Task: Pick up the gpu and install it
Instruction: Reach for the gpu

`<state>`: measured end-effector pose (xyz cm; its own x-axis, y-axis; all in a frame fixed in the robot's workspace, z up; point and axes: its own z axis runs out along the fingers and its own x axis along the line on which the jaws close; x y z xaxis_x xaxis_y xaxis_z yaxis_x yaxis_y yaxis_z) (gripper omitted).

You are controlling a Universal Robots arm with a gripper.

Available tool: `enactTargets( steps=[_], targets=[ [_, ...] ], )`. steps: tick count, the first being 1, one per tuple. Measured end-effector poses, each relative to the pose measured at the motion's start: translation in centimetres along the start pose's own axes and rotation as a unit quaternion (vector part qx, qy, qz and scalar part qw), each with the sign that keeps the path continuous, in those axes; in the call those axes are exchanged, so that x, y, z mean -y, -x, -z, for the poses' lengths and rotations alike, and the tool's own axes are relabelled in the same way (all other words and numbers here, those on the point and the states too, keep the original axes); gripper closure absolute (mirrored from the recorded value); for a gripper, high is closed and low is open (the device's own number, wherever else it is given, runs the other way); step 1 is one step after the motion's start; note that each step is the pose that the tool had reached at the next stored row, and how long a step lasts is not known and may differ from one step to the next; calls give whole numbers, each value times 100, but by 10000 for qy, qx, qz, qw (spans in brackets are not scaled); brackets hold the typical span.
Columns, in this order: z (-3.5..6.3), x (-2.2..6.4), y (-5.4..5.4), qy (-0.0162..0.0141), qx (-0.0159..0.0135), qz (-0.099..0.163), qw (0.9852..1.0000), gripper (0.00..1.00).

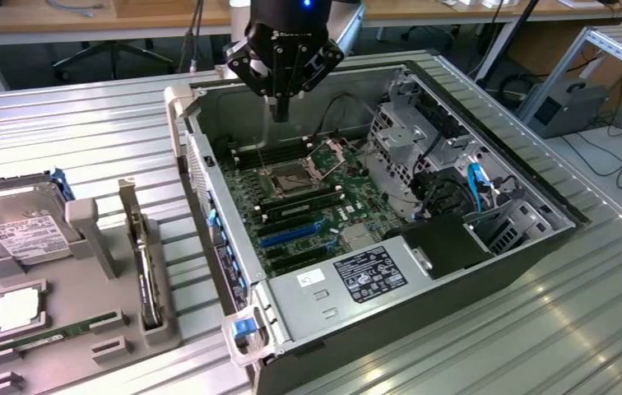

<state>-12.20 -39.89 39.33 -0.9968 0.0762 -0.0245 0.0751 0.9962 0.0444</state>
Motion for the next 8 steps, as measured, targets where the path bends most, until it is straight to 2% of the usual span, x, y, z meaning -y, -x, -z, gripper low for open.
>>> enactTargets(
  steps=[8],
  targets=[
    [2, 5, -71, 0, 0, 0, 10000, 89]
  ],
)
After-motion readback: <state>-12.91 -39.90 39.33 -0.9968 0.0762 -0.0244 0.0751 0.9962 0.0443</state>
